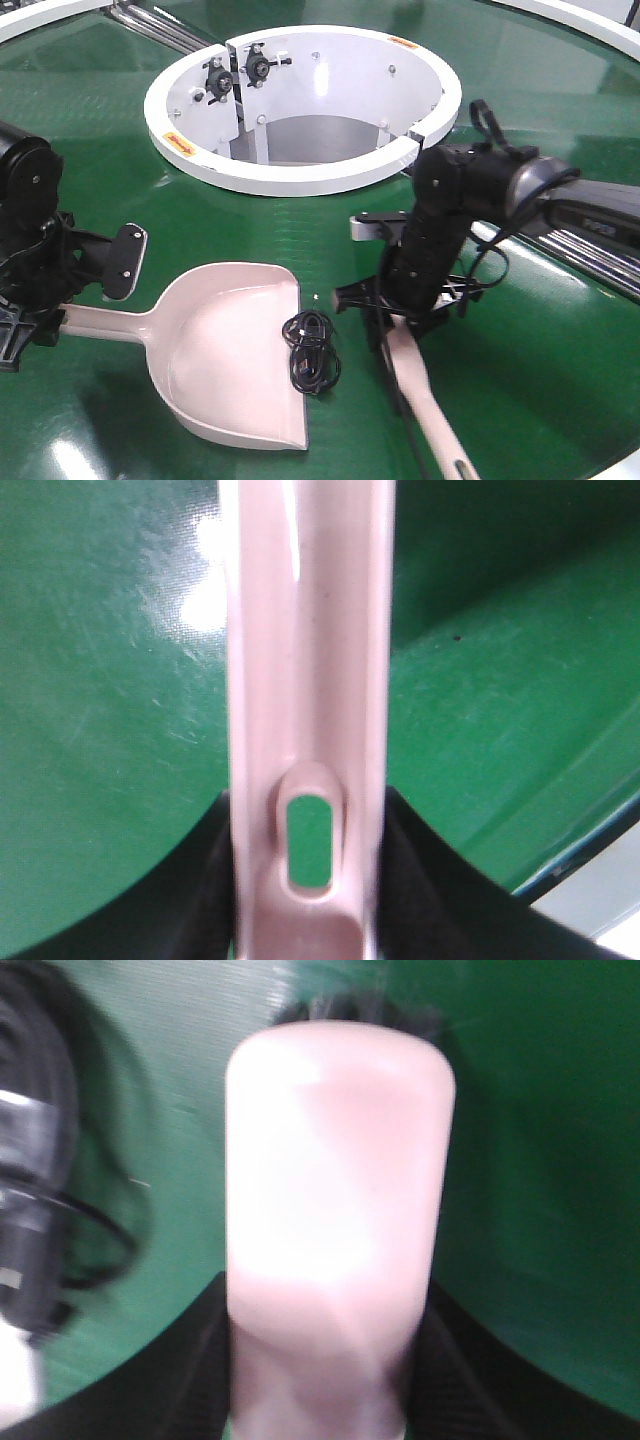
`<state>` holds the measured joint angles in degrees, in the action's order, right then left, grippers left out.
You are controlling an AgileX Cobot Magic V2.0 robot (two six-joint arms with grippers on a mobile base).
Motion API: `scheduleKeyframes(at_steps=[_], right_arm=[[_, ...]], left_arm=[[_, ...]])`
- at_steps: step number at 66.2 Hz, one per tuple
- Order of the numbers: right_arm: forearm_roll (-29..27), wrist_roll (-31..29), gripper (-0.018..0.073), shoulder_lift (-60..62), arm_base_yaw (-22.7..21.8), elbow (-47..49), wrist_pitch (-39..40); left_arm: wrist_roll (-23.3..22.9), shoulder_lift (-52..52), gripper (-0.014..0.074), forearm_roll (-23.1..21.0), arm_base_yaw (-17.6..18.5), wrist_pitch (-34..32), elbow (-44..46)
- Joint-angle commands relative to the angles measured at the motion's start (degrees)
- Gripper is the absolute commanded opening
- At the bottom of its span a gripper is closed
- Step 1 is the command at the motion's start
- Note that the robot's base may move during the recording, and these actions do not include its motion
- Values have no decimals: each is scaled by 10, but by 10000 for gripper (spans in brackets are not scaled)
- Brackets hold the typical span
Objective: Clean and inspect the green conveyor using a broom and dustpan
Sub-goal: 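Sweep the black cable into the dustpan with the right-held brush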
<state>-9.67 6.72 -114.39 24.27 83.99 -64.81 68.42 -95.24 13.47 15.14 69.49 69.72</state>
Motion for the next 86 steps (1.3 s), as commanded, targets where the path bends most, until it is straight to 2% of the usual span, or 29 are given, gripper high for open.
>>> scheduleKeyframes(at_steps=[1,30,46,86], right_arm=[[-29,5,-8,3,16,51,-7],[-122,9,-6,-129,88,261,-87],[-144,35,-6,-157,117,349,-86],[-131,44,-6,-115,115,357,-86]], left_arm=[[8,21,-23,-5,6,19,11],[8,21,-23,-5,6,19,11],[8,21,-23,-5,6,19,11],[8,21,-23,-5,6,19,11]])
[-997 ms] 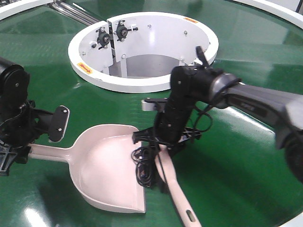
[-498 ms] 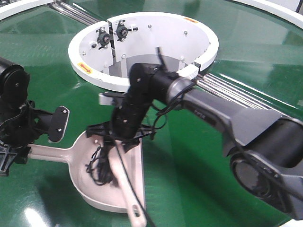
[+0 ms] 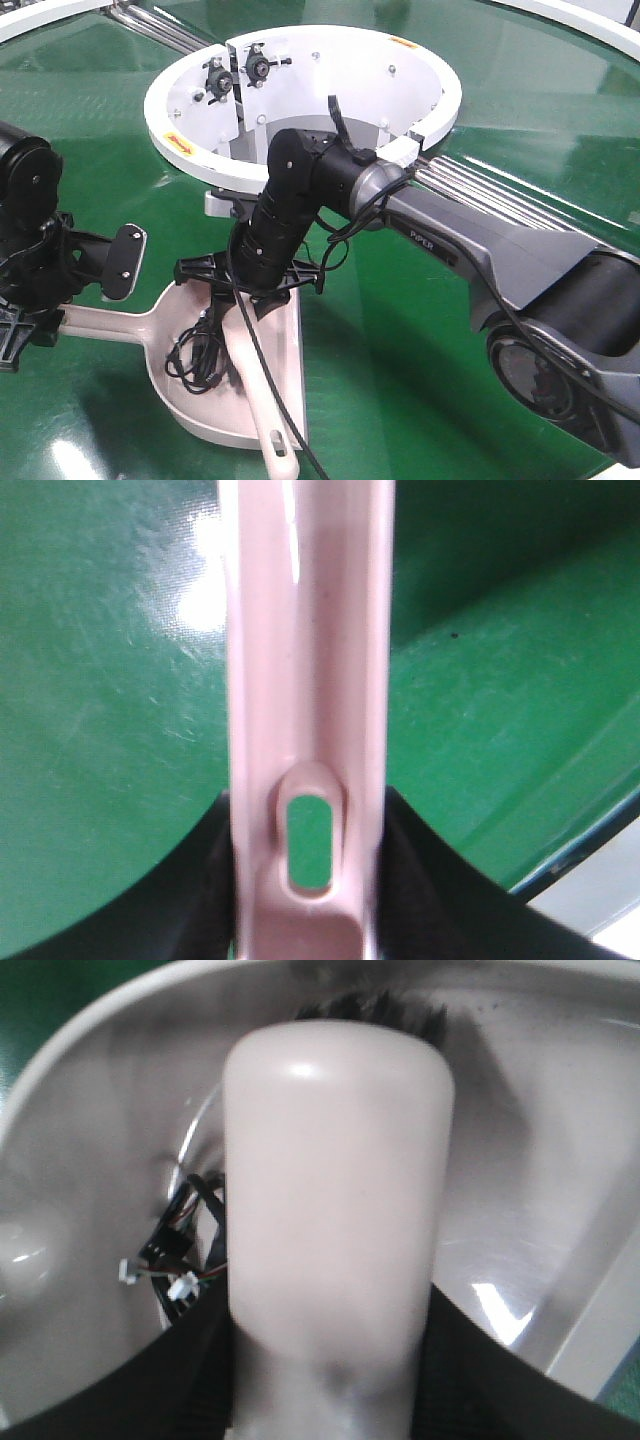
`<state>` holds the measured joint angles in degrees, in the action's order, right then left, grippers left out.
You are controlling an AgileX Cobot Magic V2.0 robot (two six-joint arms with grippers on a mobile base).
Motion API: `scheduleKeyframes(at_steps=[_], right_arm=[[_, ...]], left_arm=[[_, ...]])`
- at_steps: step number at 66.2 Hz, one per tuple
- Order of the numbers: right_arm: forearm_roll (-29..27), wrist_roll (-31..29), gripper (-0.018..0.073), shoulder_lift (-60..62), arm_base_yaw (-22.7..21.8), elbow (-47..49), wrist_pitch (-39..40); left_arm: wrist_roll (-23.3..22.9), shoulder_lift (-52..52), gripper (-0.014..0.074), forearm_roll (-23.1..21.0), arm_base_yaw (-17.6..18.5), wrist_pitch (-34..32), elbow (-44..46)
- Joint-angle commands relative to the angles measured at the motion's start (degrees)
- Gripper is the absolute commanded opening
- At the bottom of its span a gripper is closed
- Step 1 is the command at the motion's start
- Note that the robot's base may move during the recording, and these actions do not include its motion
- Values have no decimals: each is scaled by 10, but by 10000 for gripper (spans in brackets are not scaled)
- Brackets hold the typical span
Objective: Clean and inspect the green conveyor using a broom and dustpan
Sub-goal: 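Sweep the black cable into the dustpan with the right-held brush, then move the brush back beside the dustpan with the right gripper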
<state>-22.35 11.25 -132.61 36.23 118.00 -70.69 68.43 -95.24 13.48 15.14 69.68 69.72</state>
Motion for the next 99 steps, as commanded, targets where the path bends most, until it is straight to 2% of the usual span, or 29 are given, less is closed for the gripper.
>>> scheduleKeyframes(at_steps=[1,11,16,29,43,60,78,92,99], right_arm=[[1,-1,-6,69,-5,17,-27],[64,7,-6,107,-6,11,-27],[74,10,-6,129,-17,-13,-27],[83,6,-6,193,-70,-117,-27],[147,-9,-6,248,-132,-223,-27],[151,-41,-2,258,-184,-298,-27],[200,-40,-2,239,-194,-324,-17],[183,-48,-2,221,-194,-324,29],[154,-88,-2,217,-194,-324,51]], left_arm=[[8,21,-23,-5,6,17,11],[8,21,-23,-5,6,17,11],[8,21,-23,-5,6,17,11],[8,21,-23,-5,6,17,11],[8,21,-23,-5,6,17,11],[8,21,-23,-5,6,17,11],[8,21,-23,-5,6,17,11],[8,21,-23,-5,6,17,11],[8,21,-23,-5,6,17,11]])
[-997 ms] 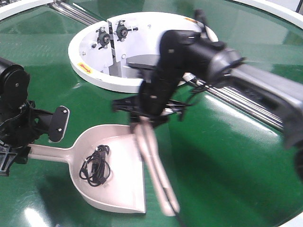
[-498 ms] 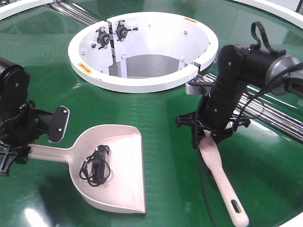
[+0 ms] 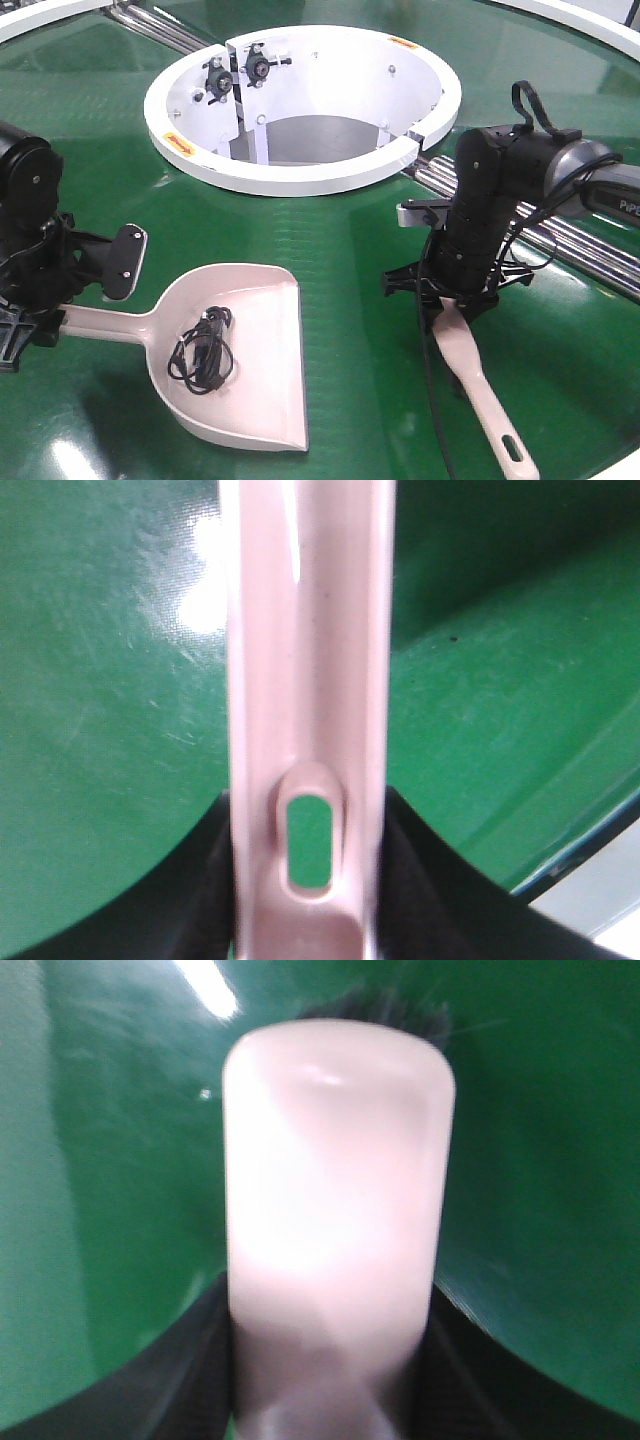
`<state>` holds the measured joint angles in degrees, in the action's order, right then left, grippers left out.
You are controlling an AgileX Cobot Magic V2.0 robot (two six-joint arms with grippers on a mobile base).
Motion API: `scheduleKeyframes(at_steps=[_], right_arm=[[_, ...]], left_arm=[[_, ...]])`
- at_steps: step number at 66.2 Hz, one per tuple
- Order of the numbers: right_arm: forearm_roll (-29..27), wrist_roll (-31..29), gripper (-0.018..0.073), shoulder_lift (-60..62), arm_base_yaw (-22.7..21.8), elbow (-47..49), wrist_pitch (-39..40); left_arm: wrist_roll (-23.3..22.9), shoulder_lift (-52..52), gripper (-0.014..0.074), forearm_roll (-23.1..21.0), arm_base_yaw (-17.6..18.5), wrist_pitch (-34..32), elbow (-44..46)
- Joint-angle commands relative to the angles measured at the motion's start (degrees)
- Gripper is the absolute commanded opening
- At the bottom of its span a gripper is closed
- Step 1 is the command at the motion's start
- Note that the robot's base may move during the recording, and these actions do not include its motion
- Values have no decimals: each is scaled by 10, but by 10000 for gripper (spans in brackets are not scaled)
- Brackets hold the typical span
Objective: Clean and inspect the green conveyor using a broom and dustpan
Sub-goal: 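Move the brush back beside the dustpan with the right gripper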
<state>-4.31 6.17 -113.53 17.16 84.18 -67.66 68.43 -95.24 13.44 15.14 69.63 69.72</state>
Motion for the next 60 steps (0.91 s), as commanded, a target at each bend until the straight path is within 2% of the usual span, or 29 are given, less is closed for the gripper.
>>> scheduleKeyframes(at_steps=[1,9,51,60], right_arm=[[-30,-45,-2,26,-3,14,22],[-40,-76,-2,22,-3,14,27],[-57,-74,-2,2,-3,14,26],[-60,-74,25,2,-3,14,26]], left_arm=[[8,21,-23,-5,6,17,11],[8,21,-24,-5,6,17,11],[8,21,-22,-5,6,17,11],[8,21,-22,-5,6,17,11]])
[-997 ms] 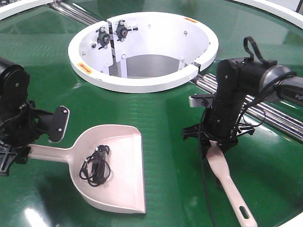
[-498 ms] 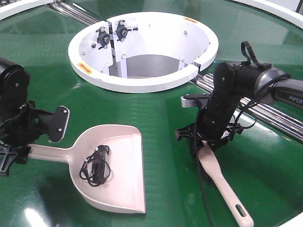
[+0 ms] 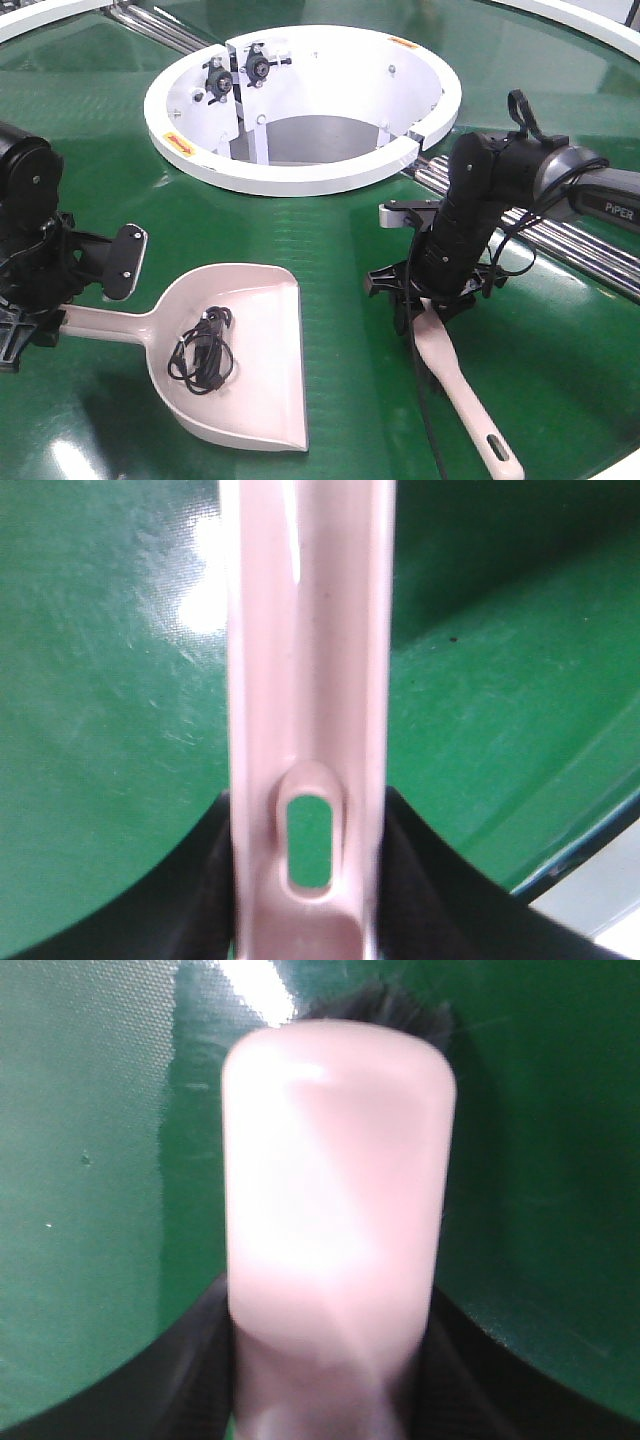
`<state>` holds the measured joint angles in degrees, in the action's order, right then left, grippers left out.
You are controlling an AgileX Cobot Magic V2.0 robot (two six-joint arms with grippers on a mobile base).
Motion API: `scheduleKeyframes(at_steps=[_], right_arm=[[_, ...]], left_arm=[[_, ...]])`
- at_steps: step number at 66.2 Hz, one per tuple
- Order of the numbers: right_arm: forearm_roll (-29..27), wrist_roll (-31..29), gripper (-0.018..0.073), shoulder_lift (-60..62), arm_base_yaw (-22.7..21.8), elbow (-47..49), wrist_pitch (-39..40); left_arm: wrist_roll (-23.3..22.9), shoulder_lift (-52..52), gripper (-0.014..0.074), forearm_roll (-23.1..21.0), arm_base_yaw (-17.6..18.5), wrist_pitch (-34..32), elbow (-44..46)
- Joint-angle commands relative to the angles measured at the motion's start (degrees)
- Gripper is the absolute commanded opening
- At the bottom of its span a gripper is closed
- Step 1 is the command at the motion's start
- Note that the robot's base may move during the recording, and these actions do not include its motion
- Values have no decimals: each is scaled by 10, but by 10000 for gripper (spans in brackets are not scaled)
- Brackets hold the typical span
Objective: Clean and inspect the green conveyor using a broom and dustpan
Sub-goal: 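Move the brush back beside the dustpan with the right gripper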
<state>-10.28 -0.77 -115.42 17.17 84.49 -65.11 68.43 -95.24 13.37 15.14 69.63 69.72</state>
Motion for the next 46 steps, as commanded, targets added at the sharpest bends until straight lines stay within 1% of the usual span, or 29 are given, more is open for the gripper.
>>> scheduleKeyframes(at_steps=[1,8,12,24,33,40,46], right_arm=[[-1,-4,31,21,-3,11,1],[-1,-4,95,21,-3,11,-1],[-1,-4,151,21,-3,11,-2],[0,-4,368,21,-3,11,-4],[1,-4,497,21,-3,11,-4],[1,-3,557,21,-3,11,-4],[-1,-3,567,21,-3,11,-4]], left_arm=[[8,21,-22,-4,6,17,11],[8,21,-22,-4,6,17,11],[8,21,-22,-4,6,17,11],[8,21,-22,-4,6,17,11],[8,21,-22,-4,6,17,11],[8,21,-22,-4,6,17,11],[8,21,-22,-4,6,17,11]])
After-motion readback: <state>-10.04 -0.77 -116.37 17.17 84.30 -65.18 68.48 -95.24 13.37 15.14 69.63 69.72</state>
